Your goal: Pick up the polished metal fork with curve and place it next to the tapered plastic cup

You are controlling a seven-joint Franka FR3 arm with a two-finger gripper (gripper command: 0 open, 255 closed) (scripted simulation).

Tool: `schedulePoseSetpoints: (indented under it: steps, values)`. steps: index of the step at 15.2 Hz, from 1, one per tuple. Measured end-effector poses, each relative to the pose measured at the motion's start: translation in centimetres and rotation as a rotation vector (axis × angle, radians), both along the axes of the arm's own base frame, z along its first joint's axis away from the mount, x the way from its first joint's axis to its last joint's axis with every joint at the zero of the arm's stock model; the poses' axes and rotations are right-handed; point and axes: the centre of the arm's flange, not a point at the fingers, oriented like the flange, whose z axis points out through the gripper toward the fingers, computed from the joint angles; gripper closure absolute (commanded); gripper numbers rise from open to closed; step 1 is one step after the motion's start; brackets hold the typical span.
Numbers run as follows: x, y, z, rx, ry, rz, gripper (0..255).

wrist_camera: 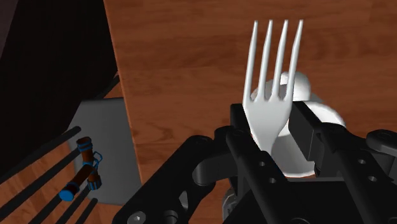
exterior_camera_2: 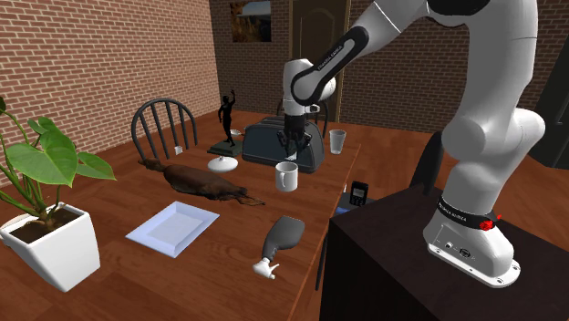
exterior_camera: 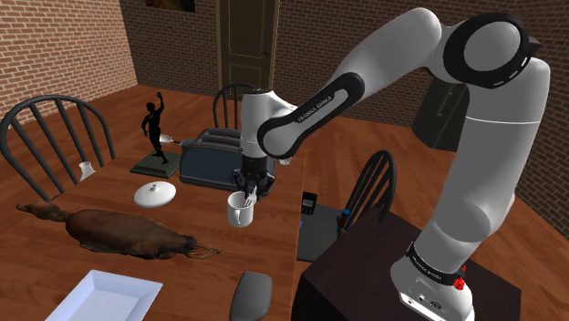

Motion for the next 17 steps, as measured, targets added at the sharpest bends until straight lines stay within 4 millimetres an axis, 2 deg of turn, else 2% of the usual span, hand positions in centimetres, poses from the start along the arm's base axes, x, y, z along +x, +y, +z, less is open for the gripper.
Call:
schedulePoseSetpoints:
  steps: [8, 17]
  values:
    - [3.4, -9.8, 0.6, 0.0, 0.0, 0.001, 255]
    - [6.7, -21.6, 0.2, 0.0, 0.0, 0.001, 255]
